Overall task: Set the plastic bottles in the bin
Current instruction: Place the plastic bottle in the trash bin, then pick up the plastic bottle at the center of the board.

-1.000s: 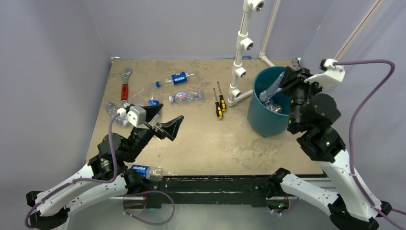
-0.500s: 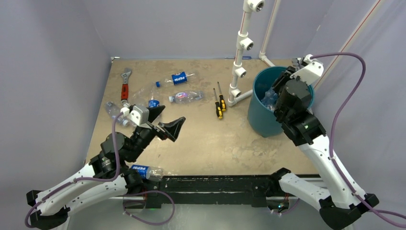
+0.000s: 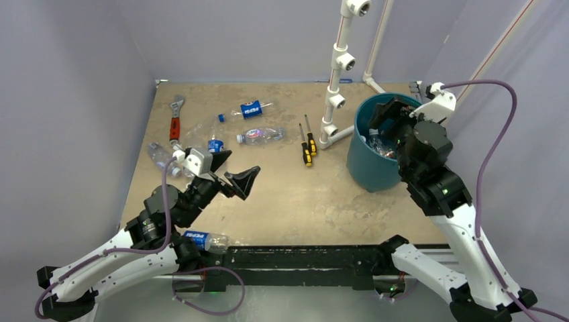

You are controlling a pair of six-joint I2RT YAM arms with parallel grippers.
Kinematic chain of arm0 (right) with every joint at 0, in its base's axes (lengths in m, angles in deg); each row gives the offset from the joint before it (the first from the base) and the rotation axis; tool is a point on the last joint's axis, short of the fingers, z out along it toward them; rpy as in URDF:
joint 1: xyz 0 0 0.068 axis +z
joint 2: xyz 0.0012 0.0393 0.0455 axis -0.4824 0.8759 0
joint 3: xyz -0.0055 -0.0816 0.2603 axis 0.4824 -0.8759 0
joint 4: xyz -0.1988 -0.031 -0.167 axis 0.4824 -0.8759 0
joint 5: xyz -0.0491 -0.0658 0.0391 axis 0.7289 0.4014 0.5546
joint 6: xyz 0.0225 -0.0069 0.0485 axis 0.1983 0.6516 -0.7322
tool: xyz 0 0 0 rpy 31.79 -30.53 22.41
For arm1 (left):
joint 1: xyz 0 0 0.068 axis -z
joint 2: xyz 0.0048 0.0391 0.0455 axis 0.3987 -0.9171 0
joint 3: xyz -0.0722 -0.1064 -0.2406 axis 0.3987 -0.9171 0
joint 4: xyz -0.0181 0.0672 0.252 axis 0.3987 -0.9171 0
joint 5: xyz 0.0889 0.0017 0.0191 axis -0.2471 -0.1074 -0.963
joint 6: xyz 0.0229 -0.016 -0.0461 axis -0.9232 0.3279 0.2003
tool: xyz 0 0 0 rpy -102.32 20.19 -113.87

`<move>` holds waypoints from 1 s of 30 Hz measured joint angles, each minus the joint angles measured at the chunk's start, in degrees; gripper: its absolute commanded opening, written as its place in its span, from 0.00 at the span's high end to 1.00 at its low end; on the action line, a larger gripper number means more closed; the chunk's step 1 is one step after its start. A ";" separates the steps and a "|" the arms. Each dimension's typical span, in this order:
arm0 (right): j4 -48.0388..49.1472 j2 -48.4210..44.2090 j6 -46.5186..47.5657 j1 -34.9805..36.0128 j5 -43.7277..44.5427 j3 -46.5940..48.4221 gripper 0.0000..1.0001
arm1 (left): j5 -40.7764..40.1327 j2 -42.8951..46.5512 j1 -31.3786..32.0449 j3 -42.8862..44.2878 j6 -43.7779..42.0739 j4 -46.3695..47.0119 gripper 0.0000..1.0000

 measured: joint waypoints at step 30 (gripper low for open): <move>29.64 -11.76 -5.62 0.61 -77.13 -28.61 0.19 | -16.06 -39.10 -25.40 17.51 21.70 -30.99 0.05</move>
